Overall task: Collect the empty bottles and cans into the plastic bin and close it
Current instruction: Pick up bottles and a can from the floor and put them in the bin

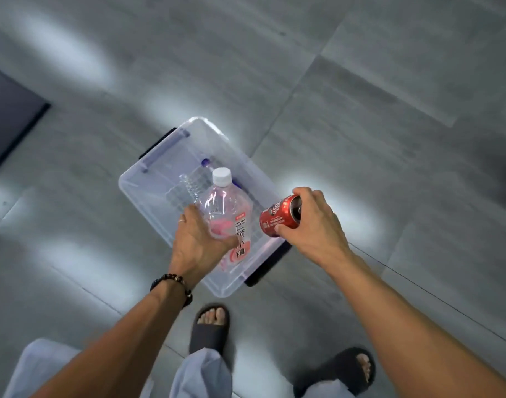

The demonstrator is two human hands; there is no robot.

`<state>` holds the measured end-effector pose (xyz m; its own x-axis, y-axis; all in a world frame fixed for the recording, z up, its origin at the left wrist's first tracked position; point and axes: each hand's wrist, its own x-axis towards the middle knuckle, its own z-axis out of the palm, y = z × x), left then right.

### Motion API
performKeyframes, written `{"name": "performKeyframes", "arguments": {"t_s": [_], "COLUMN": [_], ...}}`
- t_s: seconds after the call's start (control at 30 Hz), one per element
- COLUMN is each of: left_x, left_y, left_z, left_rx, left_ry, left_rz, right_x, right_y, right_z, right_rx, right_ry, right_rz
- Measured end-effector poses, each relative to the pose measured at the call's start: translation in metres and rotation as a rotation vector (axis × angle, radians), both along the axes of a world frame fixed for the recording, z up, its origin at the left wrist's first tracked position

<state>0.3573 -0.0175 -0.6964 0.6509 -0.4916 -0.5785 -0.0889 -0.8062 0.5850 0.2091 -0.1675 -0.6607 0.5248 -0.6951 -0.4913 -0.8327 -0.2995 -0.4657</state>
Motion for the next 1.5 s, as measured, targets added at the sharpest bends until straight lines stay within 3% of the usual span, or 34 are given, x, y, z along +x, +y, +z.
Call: {"name": "performKeyframes", "arguments": {"t_s": [0.17,0.37,0.7,1.03,1.37,1.5], "left_x": [0.065,0.091,0.045,-0.121,-0.36,-0.429], "left_y": [0.017,0.016,-0.029,-0.14,-0.225,-0.254], "left_z": [-0.043,-0.058,0.038,0.148,0.215,0.231], "left_rx": [0.061,0.145,0.04,-0.124,-0.225,-0.255], "left_ry": [0.013,0.061,-0.275,-0.35,-0.35,-0.355], "left_rz": [0.009,0.007,-0.612,-1.169,-1.473,-1.553], "right_x": [0.067,0.084,0.03,-0.153,-0.429,-0.5], "right_y": [0.025,0.031,-0.008,-0.074,-0.111,-0.123], "right_z": [-0.049,-0.066,0.019,0.144,0.231,0.251], "right_rx": [0.012,0.02,-0.085,-0.249,-0.309,-0.313], "right_ry": [0.097,0.144,0.04,0.032,0.135,0.149], "right_rz": [0.119,0.123,-0.048,-0.312,-0.654,-0.731]}}
